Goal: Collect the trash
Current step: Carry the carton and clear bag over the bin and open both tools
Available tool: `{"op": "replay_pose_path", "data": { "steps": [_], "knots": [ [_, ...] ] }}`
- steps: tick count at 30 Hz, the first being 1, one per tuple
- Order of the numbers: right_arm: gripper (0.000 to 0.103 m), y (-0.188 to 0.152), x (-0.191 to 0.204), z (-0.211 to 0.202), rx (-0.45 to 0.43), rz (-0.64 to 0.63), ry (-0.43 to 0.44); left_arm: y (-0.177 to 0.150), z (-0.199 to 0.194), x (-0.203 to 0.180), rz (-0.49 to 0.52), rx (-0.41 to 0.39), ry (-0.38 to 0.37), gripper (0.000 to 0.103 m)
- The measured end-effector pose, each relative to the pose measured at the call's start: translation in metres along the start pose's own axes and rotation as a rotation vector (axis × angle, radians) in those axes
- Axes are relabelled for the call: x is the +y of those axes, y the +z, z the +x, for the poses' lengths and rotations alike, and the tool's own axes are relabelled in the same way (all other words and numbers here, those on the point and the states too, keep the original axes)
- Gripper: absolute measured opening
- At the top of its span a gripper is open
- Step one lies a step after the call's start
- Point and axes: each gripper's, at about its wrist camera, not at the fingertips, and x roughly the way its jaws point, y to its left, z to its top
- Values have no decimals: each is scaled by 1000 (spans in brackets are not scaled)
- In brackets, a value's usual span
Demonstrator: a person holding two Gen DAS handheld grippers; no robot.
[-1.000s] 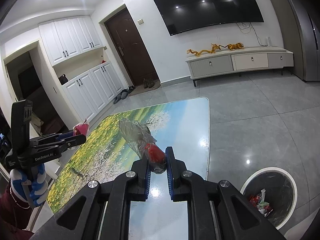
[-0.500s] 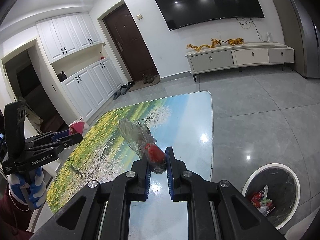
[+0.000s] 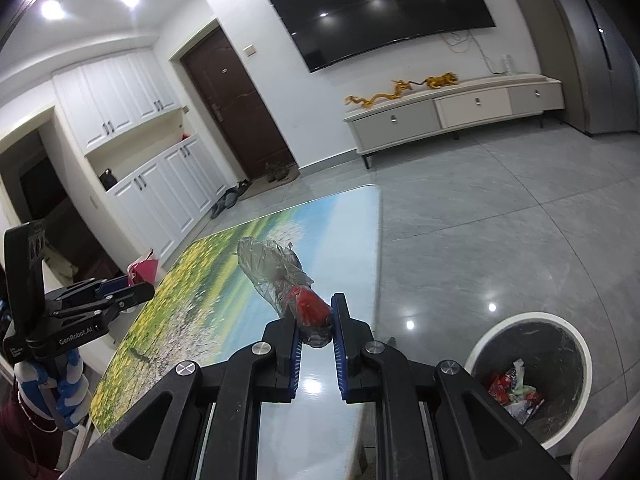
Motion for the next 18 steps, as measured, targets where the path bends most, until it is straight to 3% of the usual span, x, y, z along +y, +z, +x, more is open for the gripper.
{"op": "replay_pose_path", "data": {
  "steps": [8, 18],
  "knots": [
    [13, -9, -50, -17, -26, 76, -106, 19, 27, -51, 78, 43, -94, 32],
    [14, -27, -127, -48, -52, 201, -300, 41, 80, -137, 184, 125, -231, 32]
  ]
}}
